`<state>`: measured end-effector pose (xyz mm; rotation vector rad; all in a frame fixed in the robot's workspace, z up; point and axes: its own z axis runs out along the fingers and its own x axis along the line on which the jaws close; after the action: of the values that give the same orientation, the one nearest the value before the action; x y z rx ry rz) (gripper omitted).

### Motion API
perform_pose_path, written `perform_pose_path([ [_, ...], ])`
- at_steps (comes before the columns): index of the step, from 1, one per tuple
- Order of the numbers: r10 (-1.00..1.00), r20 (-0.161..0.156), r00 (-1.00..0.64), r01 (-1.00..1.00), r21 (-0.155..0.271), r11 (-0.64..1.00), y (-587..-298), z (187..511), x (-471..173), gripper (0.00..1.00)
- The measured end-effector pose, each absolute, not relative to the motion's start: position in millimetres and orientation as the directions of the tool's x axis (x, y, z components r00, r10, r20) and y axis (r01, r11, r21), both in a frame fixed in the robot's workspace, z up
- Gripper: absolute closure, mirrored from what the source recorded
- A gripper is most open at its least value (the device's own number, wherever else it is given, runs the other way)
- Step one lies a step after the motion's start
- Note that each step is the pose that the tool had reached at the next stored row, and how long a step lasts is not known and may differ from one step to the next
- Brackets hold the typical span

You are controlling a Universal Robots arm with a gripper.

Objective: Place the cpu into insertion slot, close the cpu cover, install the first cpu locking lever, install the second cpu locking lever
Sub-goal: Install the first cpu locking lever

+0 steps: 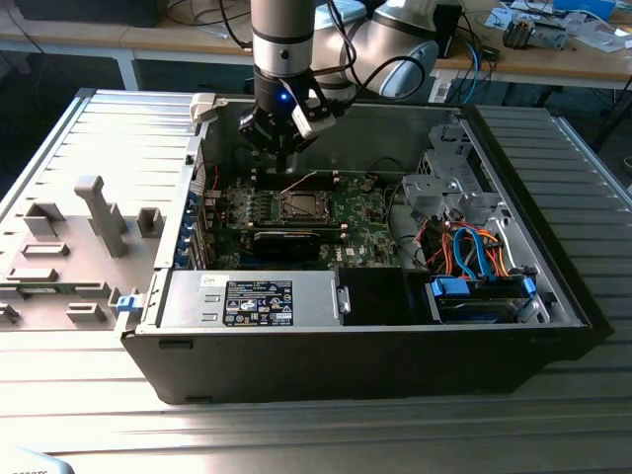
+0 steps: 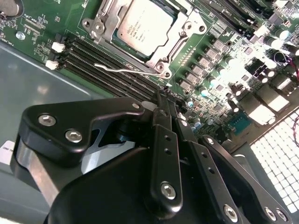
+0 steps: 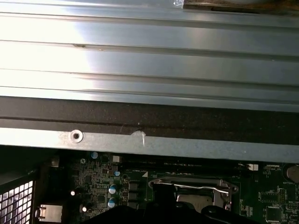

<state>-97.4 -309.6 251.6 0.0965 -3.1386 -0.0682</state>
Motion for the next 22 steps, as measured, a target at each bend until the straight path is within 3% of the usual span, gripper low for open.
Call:
perform_pose_path([
  [22, -0.062, -0.001, -0.998, -0.061, 0.043, 0.997, -310, 229, -96, 0.89],
])
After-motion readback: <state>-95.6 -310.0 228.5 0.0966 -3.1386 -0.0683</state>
